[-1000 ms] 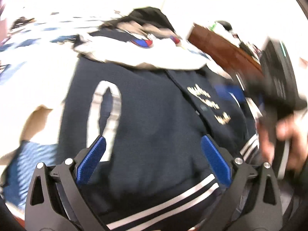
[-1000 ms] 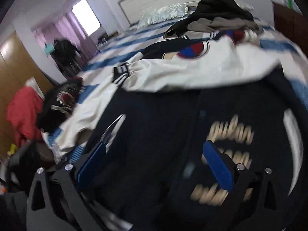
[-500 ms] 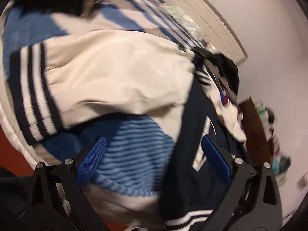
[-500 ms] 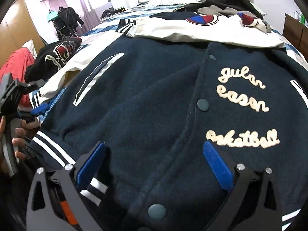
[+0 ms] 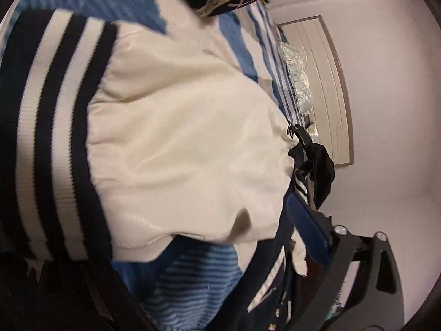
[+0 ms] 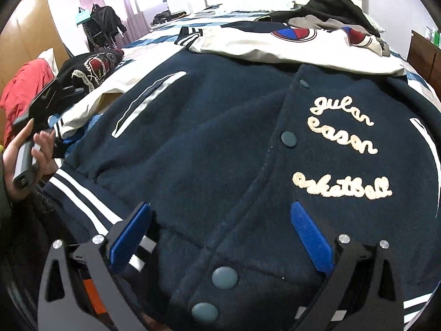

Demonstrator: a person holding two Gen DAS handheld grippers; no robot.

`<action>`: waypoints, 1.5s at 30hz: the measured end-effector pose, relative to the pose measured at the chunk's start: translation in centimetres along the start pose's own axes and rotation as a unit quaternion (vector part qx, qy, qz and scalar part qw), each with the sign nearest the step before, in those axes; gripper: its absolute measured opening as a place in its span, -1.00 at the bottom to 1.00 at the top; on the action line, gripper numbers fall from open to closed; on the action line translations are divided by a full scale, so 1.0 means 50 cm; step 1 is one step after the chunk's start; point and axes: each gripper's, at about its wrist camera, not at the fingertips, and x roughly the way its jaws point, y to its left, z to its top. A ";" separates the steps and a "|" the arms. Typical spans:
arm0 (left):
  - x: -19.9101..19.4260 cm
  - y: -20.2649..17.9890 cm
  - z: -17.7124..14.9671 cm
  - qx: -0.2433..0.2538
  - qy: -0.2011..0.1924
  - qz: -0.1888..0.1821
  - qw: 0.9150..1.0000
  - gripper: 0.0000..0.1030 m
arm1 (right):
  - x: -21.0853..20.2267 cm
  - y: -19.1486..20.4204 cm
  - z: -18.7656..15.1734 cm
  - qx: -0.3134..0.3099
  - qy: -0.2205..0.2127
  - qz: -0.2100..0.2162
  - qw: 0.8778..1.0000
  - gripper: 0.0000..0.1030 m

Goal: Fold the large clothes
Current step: 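Grasp the other cream sleeve near its striped cuff with the left tool, then lift and fold the sleeve across the jacket body with the left tool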

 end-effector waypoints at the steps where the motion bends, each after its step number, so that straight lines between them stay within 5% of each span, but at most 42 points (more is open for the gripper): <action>1: -0.002 -0.009 0.002 0.017 -0.007 0.017 1.000 0.28 | 0.000 0.000 -0.001 -0.003 0.000 0.001 1.000 0.92; 2: 0.000 -0.015 0.002 0.032 -0.010 0.035 0.999 -0.28 | -0.002 0.000 -0.001 -0.005 0.000 0.003 1.000 0.92; 3: -0.002 -0.018 0.007 0.042 -0.013 0.050 0.998 -0.50 | -0.003 -0.002 -0.002 -0.006 0.000 0.006 1.000 0.92; 9: -0.032 -0.072 0.025 0.093 -0.046 0.066 0.992 -0.83 | -0.010 -0.018 0.003 0.007 -0.001 0.037 0.999 0.92; 17: -0.080 -0.339 0.045 0.245 -0.073 0.013 0.967 -0.84 | -0.022 -0.076 0.026 0.071 -0.008 0.107 0.992 0.92; 24: -0.008 -0.574 -0.003 0.342 -0.053 -0.008 0.938 -0.84 | -0.040 -0.124 0.035 0.130 -0.022 0.156 0.979 0.92; 32: 0.147 -0.841 -0.205 0.472 0.051 -0.082 0.876 -0.84 | -0.055 -0.175 0.038 0.204 -0.036 0.215 0.954 0.92; 37: 0.336 -0.916 -0.400 0.558 0.144 -0.079 0.813 -0.83 | -0.052 -0.186 0.041 0.217 -0.037 0.225 0.949 0.92; 41: 0.495 -0.885 -0.555 0.610 0.219 -0.032 0.761 -0.83 | -0.043 -0.198 0.043 0.244 -0.036 0.236 0.940 0.92; 42: 0.536 -0.866 -0.596 0.626 0.239 -0.016 0.742 -0.83 | -0.046 -0.204 0.041 0.250 -0.038 0.240 0.937 0.92; 45: 0.608 -0.820 -0.670 0.649 0.278 0.017 0.708 -0.83 | -0.047 -0.211 0.040 0.258 -0.039 0.251 0.932 0.92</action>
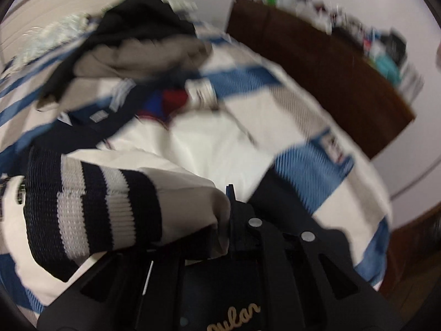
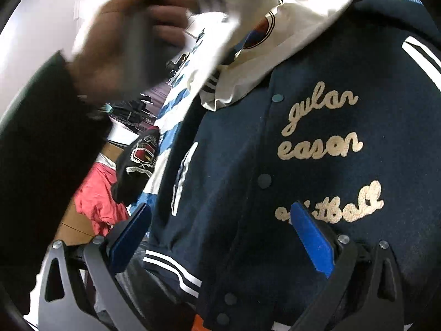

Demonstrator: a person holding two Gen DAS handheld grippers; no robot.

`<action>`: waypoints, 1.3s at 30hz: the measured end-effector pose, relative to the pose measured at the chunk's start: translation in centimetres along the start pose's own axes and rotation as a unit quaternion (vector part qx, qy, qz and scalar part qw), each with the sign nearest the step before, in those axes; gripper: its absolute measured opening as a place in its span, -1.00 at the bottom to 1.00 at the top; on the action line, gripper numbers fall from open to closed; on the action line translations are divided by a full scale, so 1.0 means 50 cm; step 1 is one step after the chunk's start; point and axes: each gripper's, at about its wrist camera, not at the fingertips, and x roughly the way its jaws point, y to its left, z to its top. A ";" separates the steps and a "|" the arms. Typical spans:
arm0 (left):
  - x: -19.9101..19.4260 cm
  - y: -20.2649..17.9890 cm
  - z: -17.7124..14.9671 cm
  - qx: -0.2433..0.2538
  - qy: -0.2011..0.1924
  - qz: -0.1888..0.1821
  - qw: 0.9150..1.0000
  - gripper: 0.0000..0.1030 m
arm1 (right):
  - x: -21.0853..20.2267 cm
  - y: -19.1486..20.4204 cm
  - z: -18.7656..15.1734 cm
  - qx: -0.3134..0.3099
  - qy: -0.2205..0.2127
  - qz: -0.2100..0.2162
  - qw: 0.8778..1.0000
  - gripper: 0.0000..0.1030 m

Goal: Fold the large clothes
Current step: 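Lift and fold the sleeve across the jacket body with the left tool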

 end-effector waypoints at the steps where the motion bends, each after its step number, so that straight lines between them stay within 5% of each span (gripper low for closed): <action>1: 0.024 -0.002 -0.006 0.004 0.013 0.001 1.000 -0.83 | -0.002 -0.001 0.000 0.001 0.000 0.003 1.000 0.92; 6: 0.166 0.010 -0.052 0.017 0.115 0.020 0.993 -0.81 | -0.005 -0.010 -0.005 -0.002 0.008 0.000 1.000 0.92; 11: 0.183 0.023 -0.059 0.004 0.111 0.021 0.994 -0.75 | 0.016 -0.002 -0.008 -0.022 0.024 -0.016 0.999 0.91; 13: 0.173 0.018 -0.065 0.015 0.105 0.024 0.994 -0.56 | 0.022 0.004 -0.010 -0.031 0.027 -0.022 0.999 0.92; 14: 0.165 0.018 -0.070 0.018 0.100 0.022 0.995 -0.26 | 0.025 0.007 -0.010 -0.034 0.026 -0.025 0.999 0.92; 15: 0.156 0.016 -0.074 0.020 0.098 0.008 0.995 0.47 | 0.028 0.010 -0.010 -0.035 0.025 -0.027 0.999 0.92; 16: 0.147 0.008 -0.086 0.027 0.103 -0.036 0.994 0.82 | 0.036 0.015 -0.010 -0.036 0.025 -0.029 0.999 0.92; 17: 0.139 0.003 -0.089 0.032 0.106 -0.040 0.993 0.90 | 0.039 0.018 -0.010 -0.037 0.024 -0.031 0.999 0.92; 21: 0.094 -0.026 -0.143 0.081 0.094 -0.006 0.992 0.90 | 0.044 0.023 -0.017 -0.049 0.021 -0.043 0.998 0.92; 24: 0.037 -0.019 -0.179 0.073 0.073 -0.025 0.994 0.90 | 0.049 0.041 -0.026 -0.066 0.019 -0.048 0.996 0.92; 27: -0.049 0.013 -0.230 0.033 0.037 -0.052 0.997 0.90 | 0.052 0.046 -0.038 -0.080 0.017 -0.041 0.996 0.92; 30: -0.117 0.048 -0.281 0.000 0.012 -0.036 0.999 0.90 | 0.053 0.057 -0.048 -0.101 0.014 -0.035 0.994 0.92; 34: -0.194 0.097 -0.359 -0.073 -0.027 -0.050 0.996 0.90 | 0.022 0.092 -0.061 -0.129 -0.032 -0.007 0.991 0.92; 39: -0.242 0.136 -0.493 -0.136 -0.023 -0.039 0.990 0.90 | 0.069 0.050 -0.079 -0.110 0.012 -0.085 0.990 0.92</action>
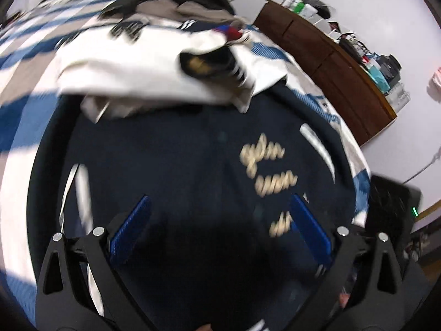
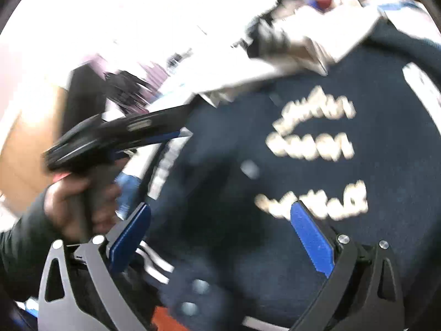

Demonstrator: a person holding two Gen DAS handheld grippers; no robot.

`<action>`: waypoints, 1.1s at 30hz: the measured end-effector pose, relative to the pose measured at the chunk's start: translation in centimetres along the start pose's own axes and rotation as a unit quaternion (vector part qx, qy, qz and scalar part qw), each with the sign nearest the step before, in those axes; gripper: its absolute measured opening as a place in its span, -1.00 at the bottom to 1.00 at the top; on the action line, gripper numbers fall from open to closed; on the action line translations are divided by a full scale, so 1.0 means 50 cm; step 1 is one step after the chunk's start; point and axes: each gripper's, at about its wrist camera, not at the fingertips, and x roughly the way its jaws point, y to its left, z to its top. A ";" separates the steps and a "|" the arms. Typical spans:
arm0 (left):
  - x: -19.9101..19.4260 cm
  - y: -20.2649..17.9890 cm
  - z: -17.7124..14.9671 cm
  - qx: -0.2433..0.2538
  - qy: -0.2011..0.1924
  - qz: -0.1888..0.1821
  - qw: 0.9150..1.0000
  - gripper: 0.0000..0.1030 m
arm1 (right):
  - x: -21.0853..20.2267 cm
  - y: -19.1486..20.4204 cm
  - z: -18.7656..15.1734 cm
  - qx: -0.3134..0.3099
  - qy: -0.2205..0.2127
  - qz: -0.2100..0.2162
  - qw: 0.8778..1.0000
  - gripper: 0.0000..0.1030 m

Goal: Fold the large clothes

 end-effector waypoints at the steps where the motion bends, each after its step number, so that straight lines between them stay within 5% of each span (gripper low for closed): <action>1: -0.006 0.008 -0.016 -0.005 0.001 0.002 1.000 0.90 | 0.003 0.005 -0.005 -0.013 0.003 -0.011 1.000 0.92; 6: 0.009 0.033 -0.096 -0.031 0.012 -0.019 0.999 0.90 | 0.015 0.037 0.010 -0.040 0.007 -0.055 0.998 0.92; 12: 0.039 0.042 -0.109 -0.001 0.023 -0.029 0.999 0.90 | -0.025 0.107 0.121 -0.119 -0.065 -0.109 0.985 0.92; 15: 0.047 0.051 -0.116 -0.003 0.023 -0.036 0.999 0.90 | -0.003 0.119 0.218 -0.177 -0.059 -0.198 0.962 0.92; 21: 0.049 0.036 -0.121 0.026 0.029 -0.021 0.999 0.90 | 0.138 0.051 0.339 -0.297 0.015 -0.367 0.882 0.90; 23: 0.047 0.042 -0.119 0.018 0.031 -0.028 0.999 0.90 | 0.192 0.011 0.367 -0.307 0.059 -0.386 0.868 0.74; 24: 0.047 0.047 -0.116 0.009 0.032 -0.036 0.999 0.90 | 0.212 -0.007 0.381 -0.306 0.074 -0.389 0.865 0.45; 25: 0.046 0.052 -0.113 0.002 0.032 -0.041 0.999 0.90 | 0.224 -0.016 0.394 -0.303 0.083 -0.387 0.867 0.12; 30: 0.043 0.061 -0.104 -0.019 0.034 -0.054 0.998 0.90 | 0.272 -0.046 0.449 -0.268 0.105 -0.360 0.887 -0.50; 33: 0.040 0.062 -0.098 -0.016 0.030 -0.053 0.998 0.90 | 0.248 -0.051 0.505 -0.198 0.051 -0.304 0.930 -0.59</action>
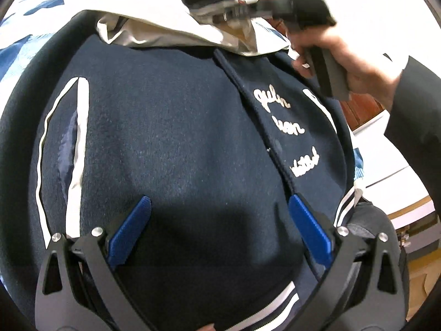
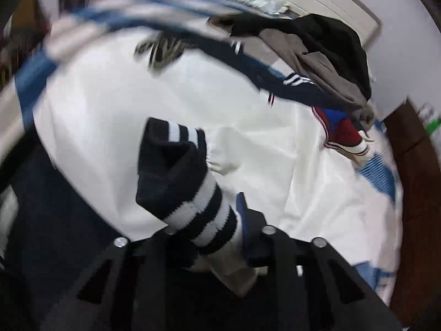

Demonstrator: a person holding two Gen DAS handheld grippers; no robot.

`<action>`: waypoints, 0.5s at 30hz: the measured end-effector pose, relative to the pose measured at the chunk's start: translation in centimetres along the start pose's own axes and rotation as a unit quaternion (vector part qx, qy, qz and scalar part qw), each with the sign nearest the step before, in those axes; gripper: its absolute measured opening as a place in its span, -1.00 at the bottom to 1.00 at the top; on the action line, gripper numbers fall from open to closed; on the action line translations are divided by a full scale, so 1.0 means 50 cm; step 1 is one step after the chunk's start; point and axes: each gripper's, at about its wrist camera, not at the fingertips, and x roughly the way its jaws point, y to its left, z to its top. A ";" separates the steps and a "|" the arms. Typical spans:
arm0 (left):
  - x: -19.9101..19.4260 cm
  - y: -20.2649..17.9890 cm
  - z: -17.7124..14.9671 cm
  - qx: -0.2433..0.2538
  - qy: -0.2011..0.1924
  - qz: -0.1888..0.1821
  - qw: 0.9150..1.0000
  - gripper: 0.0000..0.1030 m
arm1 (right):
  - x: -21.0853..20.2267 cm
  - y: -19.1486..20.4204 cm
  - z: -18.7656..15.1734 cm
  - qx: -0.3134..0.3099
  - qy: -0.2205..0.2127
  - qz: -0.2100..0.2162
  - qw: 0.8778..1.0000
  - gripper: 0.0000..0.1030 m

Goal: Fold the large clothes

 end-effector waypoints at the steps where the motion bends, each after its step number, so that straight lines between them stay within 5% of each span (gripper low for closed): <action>1: 0.000 0.001 0.002 -0.001 -0.002 0.000 1.000 0.90 | -0.021 -0.036 0.015 0.063 -0.032 0.034 0.997 -0.61; 3: 0.000 0.003 0.004 -0.003 -0.003 -0.001 1.000 0.90 | -0.050 -0.083 0.027 0.140 -0.069 0.072 0.985 -0.62; 6: 0.001 0.006 0.006 -0.003 -0.005 0.000 1.000 0.90 | -0.081 -0.206 0.010 0.299 -0.125 0.140 0.936 -0.62; 10: 0.005 0.002 0.005 0.004 -0.008 0.005 1.000 0.90 | -0.055 -0.330 -0.055 0.413 -0.121 0.151 0.890 -0.62; 15: 0.014 -0.007 0.002 0.011 -0.010 0.013 1.000 0.90 | 0.026 -0.418 -0.169 0.467 -0.047 0.104 0.877 -0.64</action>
